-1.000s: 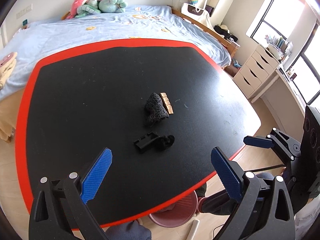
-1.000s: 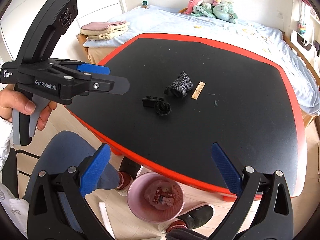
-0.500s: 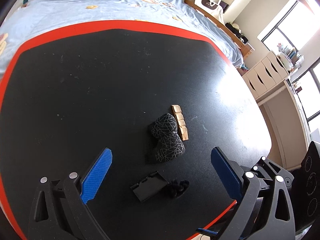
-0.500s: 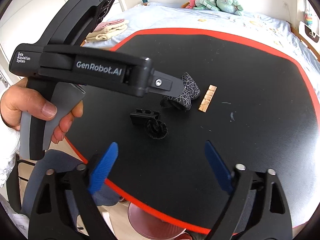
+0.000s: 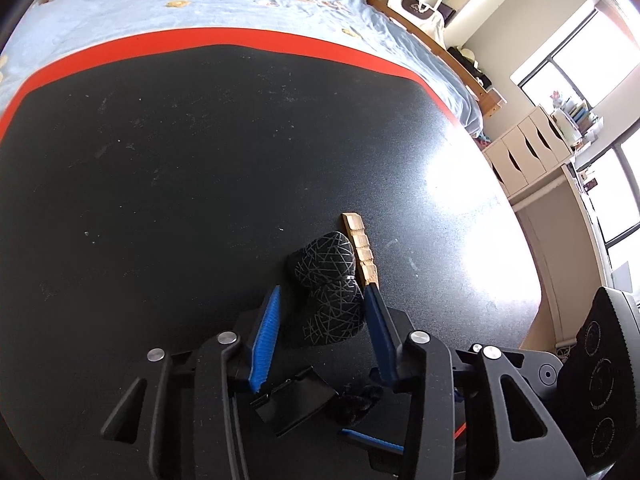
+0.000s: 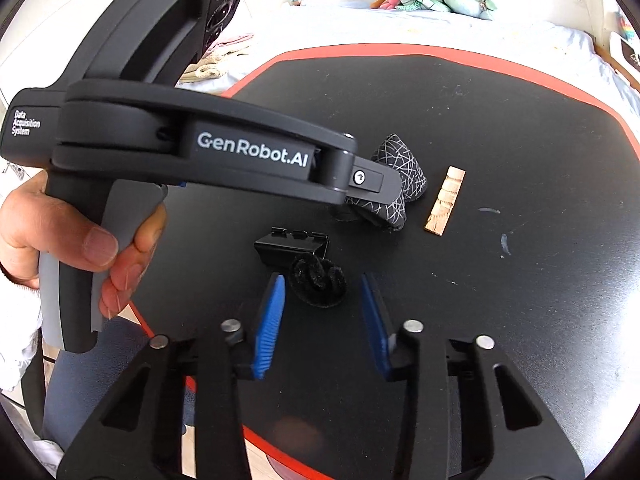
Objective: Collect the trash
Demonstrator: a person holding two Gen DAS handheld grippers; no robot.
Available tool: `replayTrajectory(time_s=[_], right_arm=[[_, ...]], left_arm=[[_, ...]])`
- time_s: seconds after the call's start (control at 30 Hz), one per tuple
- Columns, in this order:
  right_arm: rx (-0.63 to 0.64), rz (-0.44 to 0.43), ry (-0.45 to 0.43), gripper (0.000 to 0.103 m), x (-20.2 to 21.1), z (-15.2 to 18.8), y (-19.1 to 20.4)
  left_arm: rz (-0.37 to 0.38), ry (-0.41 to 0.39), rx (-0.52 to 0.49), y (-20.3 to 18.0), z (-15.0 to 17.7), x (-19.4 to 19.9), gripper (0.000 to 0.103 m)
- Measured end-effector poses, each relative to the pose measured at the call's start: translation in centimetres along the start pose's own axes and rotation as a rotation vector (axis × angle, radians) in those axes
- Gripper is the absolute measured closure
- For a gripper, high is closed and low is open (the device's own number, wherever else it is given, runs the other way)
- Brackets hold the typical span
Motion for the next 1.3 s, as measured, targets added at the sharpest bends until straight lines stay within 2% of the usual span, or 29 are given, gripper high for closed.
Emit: replayTrajectory(time_s=[0.1, 0.17, 0.23, 0.67, 0.73, 0.97, 1.3], right_arm=[[0.004, 0.003, 0.000, 0.081, -0.1, 0.2, 0.1], [0.003, 0.007, -0.004, 0.083, 0.2, 0.7, 0.3], [0.000, 0.007, -0.008, 0.094, 0.5, 1.3, 0.6], [-0.028, 0.027, -0.027, 0.097, 2.1, 2.2, 0.1], [-0.032, 0.033, -0.032, 0.097, 1.9, 1.2, -0.2], [-0.029, 0.060, -0.053, 0.097, 4.1, 1.2, 0.8], [-0.018, 0.102, -0.088, 0.097, 8.4, 2.2, 2.7]], left_arm=[[0.015, -0.002, -0.010, -0.2, 0.0, 0.1, 0.076], [0.012, -0.005, -0.017, -0.3, 0.0, 0.1, 0.078], [0.012, -0.009, -0.015, -0.2, 0.0, 0.3, 0.080], [0.005, -0.039, -0.043, -0.7, 0.0, 1.1, 0.083], [0.001, -0.047, -0.052, -0.9, 0.1, 1.6, 0.083], [-0.021, -0.079, -0.117, -2.8, 1.1, 4.7, 0.083], [-0.027, -0.117, -0.209, -5.8, 5.0, 9.8, 0.083]])
Point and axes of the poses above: each gripper's, at about its wrist camera, not at the fingertips, and x roughly against the way its jaws point, y to its left, z to its underside, the point moved 5 cm from there along -x, roughly the way its jaws point, and after that the axes turned 3 degrees about -x, right-handed, at the moved point
